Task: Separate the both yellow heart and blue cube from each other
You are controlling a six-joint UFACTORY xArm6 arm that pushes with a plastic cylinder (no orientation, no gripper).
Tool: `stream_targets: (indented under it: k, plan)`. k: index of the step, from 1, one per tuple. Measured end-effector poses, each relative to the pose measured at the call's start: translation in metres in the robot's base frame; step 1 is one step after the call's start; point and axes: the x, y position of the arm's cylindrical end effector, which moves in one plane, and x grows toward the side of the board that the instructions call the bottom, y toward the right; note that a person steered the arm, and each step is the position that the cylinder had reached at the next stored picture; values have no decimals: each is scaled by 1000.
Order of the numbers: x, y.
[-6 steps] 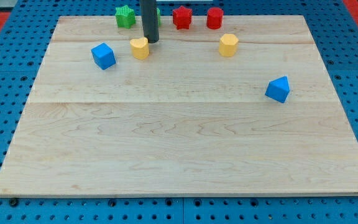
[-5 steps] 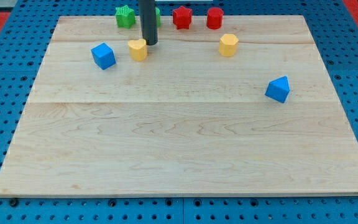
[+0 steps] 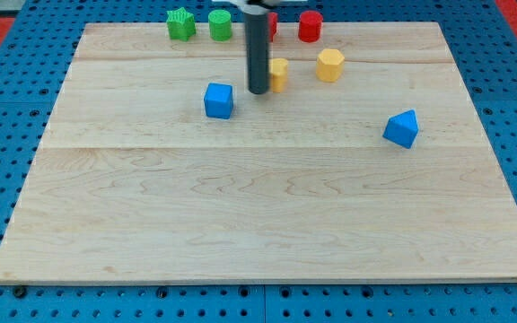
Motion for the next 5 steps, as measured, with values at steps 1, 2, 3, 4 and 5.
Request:
stream_targets:
  k: [1, 2, 3, 4, 5]
  plan:
    - [0, -86]
    - [10, -125]
    - [38, -198]
    - [70, -262]
    - [72, -163]
